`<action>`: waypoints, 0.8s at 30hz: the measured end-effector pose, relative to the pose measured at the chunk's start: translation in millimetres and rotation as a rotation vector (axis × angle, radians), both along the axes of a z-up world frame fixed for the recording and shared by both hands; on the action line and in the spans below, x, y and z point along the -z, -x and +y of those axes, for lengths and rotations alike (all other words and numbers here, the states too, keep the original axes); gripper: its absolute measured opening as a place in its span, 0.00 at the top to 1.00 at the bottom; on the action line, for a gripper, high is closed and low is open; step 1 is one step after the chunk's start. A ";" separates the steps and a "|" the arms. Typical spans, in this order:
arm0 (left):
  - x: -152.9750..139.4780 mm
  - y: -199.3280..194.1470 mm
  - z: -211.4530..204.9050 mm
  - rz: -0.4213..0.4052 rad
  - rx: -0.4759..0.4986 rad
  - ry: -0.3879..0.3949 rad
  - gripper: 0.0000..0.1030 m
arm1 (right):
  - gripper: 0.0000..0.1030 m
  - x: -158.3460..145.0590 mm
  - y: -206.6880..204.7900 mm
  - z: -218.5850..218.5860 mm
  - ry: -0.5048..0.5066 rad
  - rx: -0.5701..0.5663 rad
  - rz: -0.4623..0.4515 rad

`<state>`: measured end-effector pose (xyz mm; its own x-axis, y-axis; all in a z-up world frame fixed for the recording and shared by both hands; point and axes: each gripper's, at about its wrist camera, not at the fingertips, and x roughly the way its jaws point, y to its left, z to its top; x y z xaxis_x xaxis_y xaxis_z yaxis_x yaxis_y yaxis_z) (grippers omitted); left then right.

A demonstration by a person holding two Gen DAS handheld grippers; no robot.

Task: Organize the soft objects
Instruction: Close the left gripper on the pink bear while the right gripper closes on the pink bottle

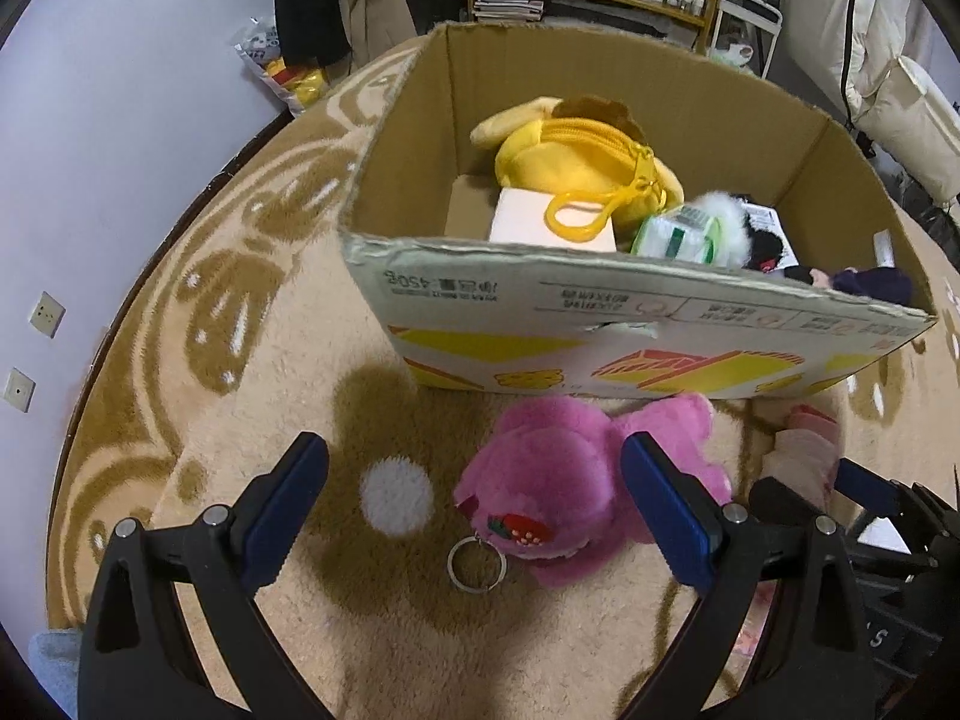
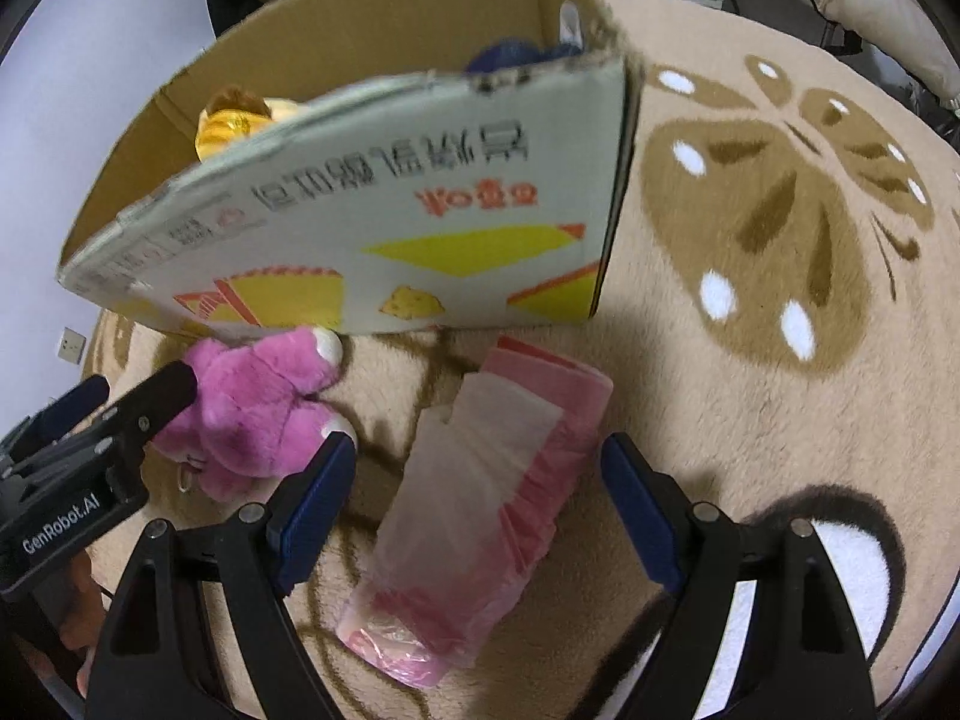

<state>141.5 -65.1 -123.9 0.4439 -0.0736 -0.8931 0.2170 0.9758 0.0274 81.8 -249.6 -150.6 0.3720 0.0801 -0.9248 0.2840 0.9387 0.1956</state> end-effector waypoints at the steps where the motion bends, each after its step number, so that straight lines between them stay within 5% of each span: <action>1: 2.0 -1.0 -1.2 0.003 0.000 -0.005 0.06 | 0.14 2.2 -0.1 0.8 0.002 -0.005 0.008; 13: 16.0 -4.9 1.6 0.032 -0.052 0.025 0.06 | 0.14 16.8 -3.8 14.9 0.037 -0.032 0.049; 24: 13.9 -1.1 1.7 0.025 -0.032 0.052 0.18 | 0.14 26.9 -2.4 34.1 0.064 -0.057 0.065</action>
<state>142.6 -63.4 -137.8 0.4241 -0.1062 -0.8994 0.1851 0.9823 -0.0287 84.2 -215.5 -177.6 0.3080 0.0398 -0.9506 0.2396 0.9637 0.1180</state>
